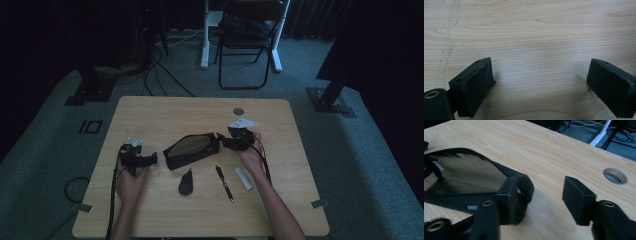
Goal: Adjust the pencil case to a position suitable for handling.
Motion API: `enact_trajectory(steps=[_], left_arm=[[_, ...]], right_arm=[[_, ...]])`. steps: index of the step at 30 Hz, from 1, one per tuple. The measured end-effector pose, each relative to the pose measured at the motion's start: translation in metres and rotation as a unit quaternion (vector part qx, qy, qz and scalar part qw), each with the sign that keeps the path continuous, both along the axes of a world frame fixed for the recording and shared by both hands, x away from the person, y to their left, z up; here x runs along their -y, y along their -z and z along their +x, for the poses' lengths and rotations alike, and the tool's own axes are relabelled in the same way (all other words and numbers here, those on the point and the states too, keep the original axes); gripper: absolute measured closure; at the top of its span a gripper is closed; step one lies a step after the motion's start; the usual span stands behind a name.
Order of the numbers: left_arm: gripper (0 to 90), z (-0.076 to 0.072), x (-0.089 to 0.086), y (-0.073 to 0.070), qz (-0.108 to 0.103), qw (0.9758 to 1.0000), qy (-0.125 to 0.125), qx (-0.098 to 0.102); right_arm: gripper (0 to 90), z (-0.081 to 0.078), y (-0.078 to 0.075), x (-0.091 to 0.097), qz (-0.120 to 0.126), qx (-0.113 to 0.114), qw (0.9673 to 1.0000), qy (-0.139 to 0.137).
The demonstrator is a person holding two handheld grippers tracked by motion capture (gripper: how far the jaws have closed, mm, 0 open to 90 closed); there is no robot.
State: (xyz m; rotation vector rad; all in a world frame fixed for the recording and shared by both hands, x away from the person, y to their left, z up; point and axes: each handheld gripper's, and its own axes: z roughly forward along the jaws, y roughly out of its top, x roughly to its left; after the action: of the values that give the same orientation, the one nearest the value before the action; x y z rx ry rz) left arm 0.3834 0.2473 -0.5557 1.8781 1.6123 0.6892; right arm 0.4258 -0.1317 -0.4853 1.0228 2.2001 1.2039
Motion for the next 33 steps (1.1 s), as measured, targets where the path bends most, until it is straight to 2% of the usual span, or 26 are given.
enact_trajectory(steps=[1,2,5,8,9,10,11,12,14,19,24,26,28,29,32,33], left_arm=[[7.2,0.000,0.000,0.000,0.000,1.0000,0.000,0.000],[7.2,0.000,0.000,0.000,0.000,1.0000,0.000,0.000],[7.2,0.000,0.000,0.000,0.000,1.0000,0.000,0.000],[7.2,0.000,0.000,0.000,0.001,1.0000,0.001,0.000],[7.2,0.000,0.000,0.000,0.000,1.0000,0.000,0.000],[7.2,0.000,0.000,0.000,0.000,1.0000,0.001,0.000],[7.2,0.000,0.000,0.000,0.000,1.0000,0.000,0.000],[7.2,0.000,0.000,0.000,0.000,1.0000,0.001,-0.001],[7.2,0.000,0.000,0.000,0.000,1.0000,0.000,0.000],[7.2,0.000,0.000,0.000,0.000,1.0000,0.001,-0.001],[7.2,0.000,0.000,0.000,0.000,1.0000,0.000,-0.001],[7.2,0.000,0.000,0.000,0.001,1.0000,0.001,-0.001],[7.2,0.000,0.000,0.000,0.000,1.0000,0.000,0.000],[7.2,0.000,0.000,0.000,0.000,1.0000,0.000,0.000],[7.2,0.000,0.000,0.000,0.000,1.0000,0.000,0.000],[7.2,0.000,0.000,0.000,0.000,1.0000,0.000,-0.001]], right_arm=[[49.0,0.000,0.000,0.000,0.000,0.000,1.0000,0.000],[53.7,0.004,0.000,-0.007,-0.003,0.001,1.0000,-0.006],[56.0,0.007,0.000,-0.012,-0.003,-0.002,0.9999,-0.010],[61.1,0.012,0.002,-0.019,-0.015,-0.004,0.9997,-0.017],[64.1,0.014,0.002,-0.021,-0.020,-0.005,0.9997,-0.017],[73.8,0.016,0.004,-0.023,-0.026,-0.007,0.9996,-0.012],[77.8,0.017,0.005,-0.022,-0.030,-0.008,0.9995,-0.007],[77.8,0.017,0.005,-0.022,-0.030,-0.008,0.9995,-0.007],[85.9,0.017,0.006,-0.019,-0.035,-0.010,0.9993,0.003],[86.3,0.015,0.006,-0.006,-0.045,-0.003,0.9988,0.019],[86.2,0.016,0.007,0.008,-0.043,-0.006,0.9984,0.035],[86.0,0.015,0.008,0.020,-0.039,-0.008,0.9980,0.049],[86.1,0.015,0.008,0.024,-0.038,-0.009,0.9979,0.053],[86.0,0.014,0.007,0.034,-0.036,-0.009,0.9973,0.063],[85.9,0.013,0.007,0.042,-0.036,-0.009,0.9969,0.069],[85.6,0.010,0.006,0.051,-0.035,-0.008,0.9965,0.076]])
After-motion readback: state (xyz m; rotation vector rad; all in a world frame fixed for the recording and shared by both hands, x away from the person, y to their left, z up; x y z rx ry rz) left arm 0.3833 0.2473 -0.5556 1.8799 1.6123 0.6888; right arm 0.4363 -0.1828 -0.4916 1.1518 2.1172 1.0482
